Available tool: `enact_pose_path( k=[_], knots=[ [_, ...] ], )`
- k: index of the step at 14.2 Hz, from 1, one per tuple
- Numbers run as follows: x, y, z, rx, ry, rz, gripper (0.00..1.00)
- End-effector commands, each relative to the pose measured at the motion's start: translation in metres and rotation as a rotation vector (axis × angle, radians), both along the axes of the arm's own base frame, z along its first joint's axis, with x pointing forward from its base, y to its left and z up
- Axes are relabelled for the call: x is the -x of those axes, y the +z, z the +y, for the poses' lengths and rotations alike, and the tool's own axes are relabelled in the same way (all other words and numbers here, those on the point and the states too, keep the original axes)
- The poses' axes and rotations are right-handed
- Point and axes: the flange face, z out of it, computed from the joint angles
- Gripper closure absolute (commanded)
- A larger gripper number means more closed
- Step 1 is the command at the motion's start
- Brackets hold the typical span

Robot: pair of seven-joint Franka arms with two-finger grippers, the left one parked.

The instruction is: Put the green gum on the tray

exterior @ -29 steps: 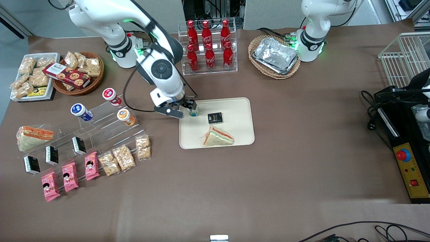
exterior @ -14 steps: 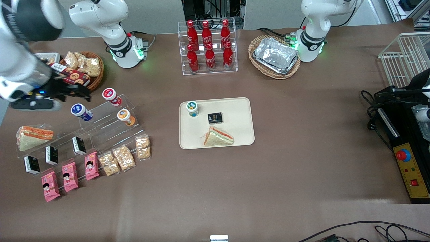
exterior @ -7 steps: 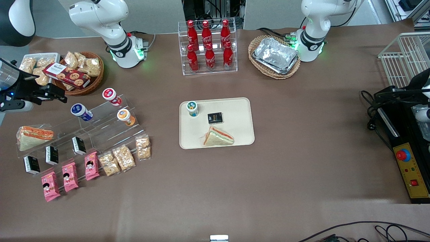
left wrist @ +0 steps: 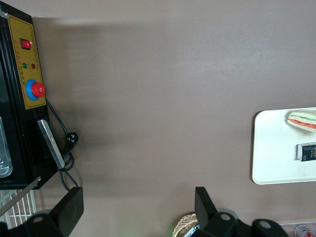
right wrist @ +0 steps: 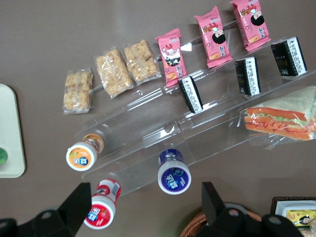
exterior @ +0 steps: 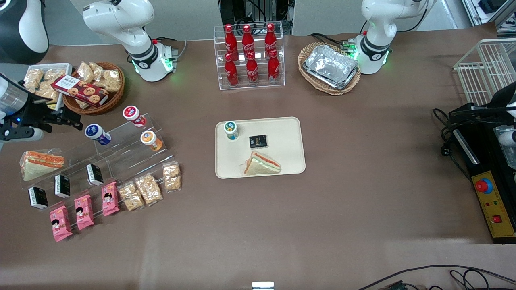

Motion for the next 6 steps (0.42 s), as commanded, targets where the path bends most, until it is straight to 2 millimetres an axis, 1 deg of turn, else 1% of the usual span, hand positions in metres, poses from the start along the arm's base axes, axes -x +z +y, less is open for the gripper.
enact_pose_path(
  k=[1, 2, 6],
  knots=[
    [-0.0328, 0.0017, 0.0001, 0.032, -0.012, -0.01, 0.01],
    [-0.0367, 0.0023, -0.0002, 0.032, -0.013, -0.011, 0.01],
    [-0.0358, 0.0035, 0.0039, 0.024, -0.011, -0.009, 0.01]
  ],
)
